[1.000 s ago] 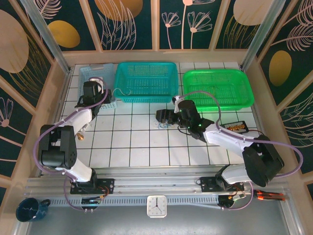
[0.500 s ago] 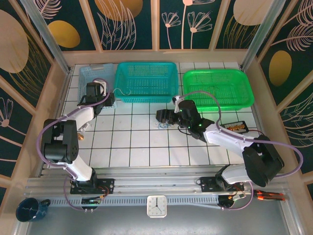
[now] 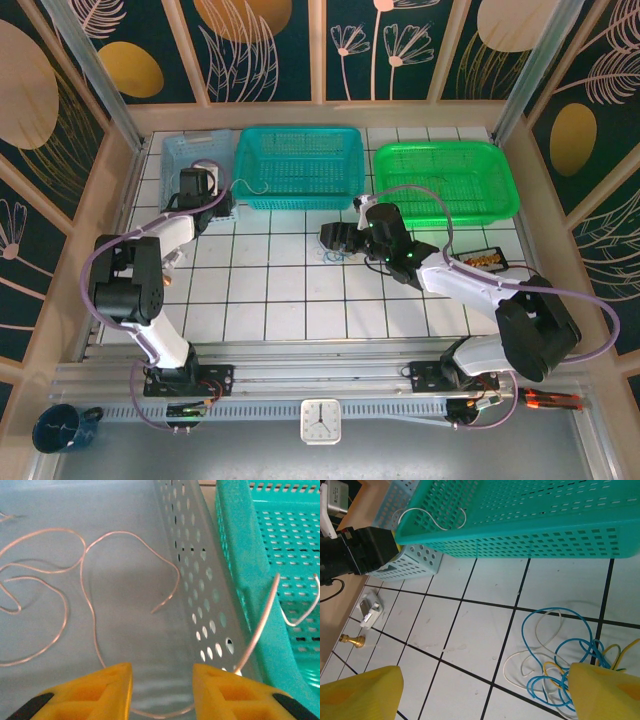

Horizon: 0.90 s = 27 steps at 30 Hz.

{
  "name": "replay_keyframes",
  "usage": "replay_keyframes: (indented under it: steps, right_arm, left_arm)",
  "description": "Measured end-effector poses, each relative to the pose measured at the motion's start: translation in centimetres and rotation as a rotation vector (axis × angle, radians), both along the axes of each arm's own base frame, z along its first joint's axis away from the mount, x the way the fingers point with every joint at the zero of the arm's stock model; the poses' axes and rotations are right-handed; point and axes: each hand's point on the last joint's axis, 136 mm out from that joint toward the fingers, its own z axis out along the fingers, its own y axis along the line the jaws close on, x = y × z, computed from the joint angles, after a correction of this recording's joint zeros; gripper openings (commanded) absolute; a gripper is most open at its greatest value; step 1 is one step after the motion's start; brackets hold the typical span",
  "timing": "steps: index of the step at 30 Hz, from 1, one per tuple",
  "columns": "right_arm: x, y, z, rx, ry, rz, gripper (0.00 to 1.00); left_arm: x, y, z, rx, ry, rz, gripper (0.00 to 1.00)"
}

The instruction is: Untangle the cables

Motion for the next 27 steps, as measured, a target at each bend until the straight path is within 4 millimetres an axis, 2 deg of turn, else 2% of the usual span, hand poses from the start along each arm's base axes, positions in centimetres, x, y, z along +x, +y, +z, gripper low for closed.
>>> replay_keyframes:
  steps: [10,16,27]
  right_arm:
    - [-0.2,-0.2,-0.4,-0.005,0.006,0.000,0.86]
    - [-0.2,-0.2,-0.4,-0.005,0.006,0.000,0.85]
    - [-0.2,-0.2,-0.2,-0.002,0.003,0.000,0.85]
  left_arm:
    - [0.9,0.5,0.5,0.000,-0.040,0.027,0.45]
    - [1.4,0.3,-0.4,-0.009,-0.033,0.018,0.48]
    - [2.4,0.4,-0.9,-0.019,-0.028,0.033,0.25]
